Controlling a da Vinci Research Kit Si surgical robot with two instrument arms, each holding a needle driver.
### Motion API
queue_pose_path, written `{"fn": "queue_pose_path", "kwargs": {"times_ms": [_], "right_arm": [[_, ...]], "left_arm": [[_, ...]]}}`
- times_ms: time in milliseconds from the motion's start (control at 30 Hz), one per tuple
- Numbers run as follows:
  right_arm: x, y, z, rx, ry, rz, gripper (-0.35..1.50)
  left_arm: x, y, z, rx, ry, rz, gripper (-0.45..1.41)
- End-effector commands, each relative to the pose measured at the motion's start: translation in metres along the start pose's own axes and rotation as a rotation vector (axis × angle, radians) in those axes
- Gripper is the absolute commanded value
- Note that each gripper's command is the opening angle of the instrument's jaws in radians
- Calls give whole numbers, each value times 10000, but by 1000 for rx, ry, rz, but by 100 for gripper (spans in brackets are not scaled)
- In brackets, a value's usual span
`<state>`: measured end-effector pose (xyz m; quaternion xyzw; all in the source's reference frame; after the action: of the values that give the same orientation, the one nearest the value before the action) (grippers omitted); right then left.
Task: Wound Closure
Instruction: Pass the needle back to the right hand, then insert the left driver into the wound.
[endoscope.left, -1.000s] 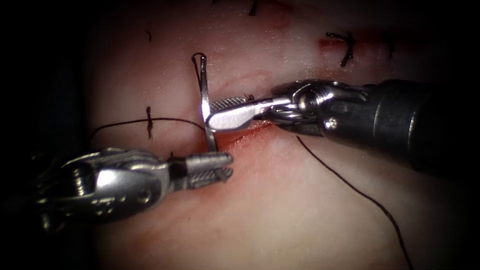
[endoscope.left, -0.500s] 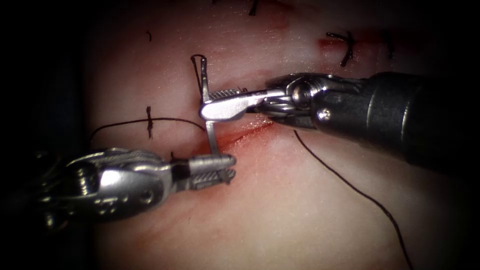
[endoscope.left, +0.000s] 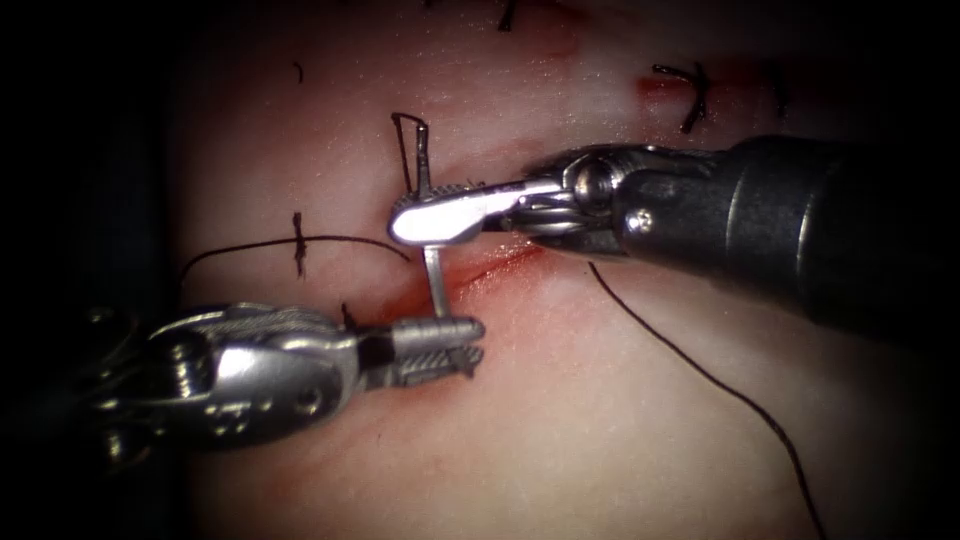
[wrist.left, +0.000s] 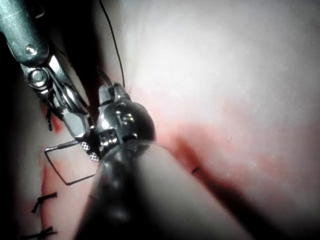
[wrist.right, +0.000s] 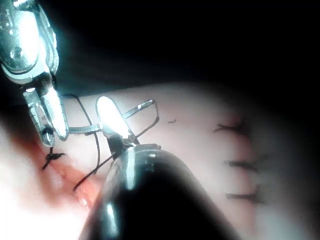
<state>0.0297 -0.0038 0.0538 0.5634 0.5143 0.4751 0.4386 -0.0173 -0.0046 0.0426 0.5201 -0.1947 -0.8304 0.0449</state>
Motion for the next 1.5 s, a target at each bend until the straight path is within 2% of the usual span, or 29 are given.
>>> {"fn": "queue_pose_path", "kwargs": {"times_ms": [33, 67, 100, 133, 233, 333, 367, 433, 467, 567, 633, 767, 867, 900, 933, 967, 1000, 1067, 1100, 1167, 1333, 1400, 1500], "right_arm": [[4, 2, 8, 6, -9, 2, 44], [3, 2, 8, 7, -13, 3, 34], [2, 1, 9, 11, -12, 2, 15], [1, 1, 9, 12, -16, 14, -32], [10, 7, 9, 1, -20, 14, -35], [20, 10, 3, -4, -15, -66, -35], [22, 10, 1, -8, -8, -84, -35], [23, 10, -3, -13, -1, -125, -35], [24, 11, -4, -18, 2, -143, -35], [27, 15, -9, -8, 21, -212, -35], [28, 21, -11, -24, 42, -311, -35], [31, 31, -16, -50, 66, -426, -35], [35, 35, -22, -71, 81, -582, -35], [36, 35, -24, -80, 86, -630, -35], [37, 34, -26, -101, 102, -689, -35], [37, 34, -27, -100, 97, -725, -35], [35, 33, -29, -89, 82, -761, -35], [34, 32, -31, -88, 79, -784, -35], [34, 31, -31, -87, 78, -784, -35], [33, 31, -32, -86, 76, -796, -35], [26, 26, -38, -88, 60, -853, -35], [23, 23, -39, -89, 55, -881, -35], [22, 22, -38, -90, 55, -893, -35]], "left_arm": [[-1, -3, 7, 0, 2, 3, -35], [-1, -2, 7, 0, 3, -3, -35], [-1, -2, 7, -1, 4, -3, -35], [0, -3, 7, -2, 5, -3, -35], [1, -1, 7, -9, 6, 4, -35], [3, 0, 8, -11, 9, 5, -35], [4, 0, 9, -12, 9, 5, -27], [4, -1, 9, -15, 10, -38, 28], [4, -3, 9, -22, 14, -128, 47], [5, -5, 8, -9, -11, -219, 72], [5, -5, 8, -5, -11, -237, 76], [1, 2, 6, -2, -12, -259, 76], [-11, 12, 3, -64, 35, -276, 68], [-15, 15, 3, -74, 37, -287, 60], [-27, 25, 3, -148, 50, -325, 35], [-34, 29, 4, -202, 55, -332, -2], [-47, 41, 8, -326, 25, -350, -30], [-58, 53, 11, -372, -30, -372, -16], [-63, 61, 13, -349, -76, -409, -35], [-72, 75, 19, -280, -158, -549, -35], [-87, 78, 39, -259, -226, -534, -29], [-95, 63, 50, -130, -304, -545, -34], [-101, 56, 54, -61, -407, -529, -31]]}}
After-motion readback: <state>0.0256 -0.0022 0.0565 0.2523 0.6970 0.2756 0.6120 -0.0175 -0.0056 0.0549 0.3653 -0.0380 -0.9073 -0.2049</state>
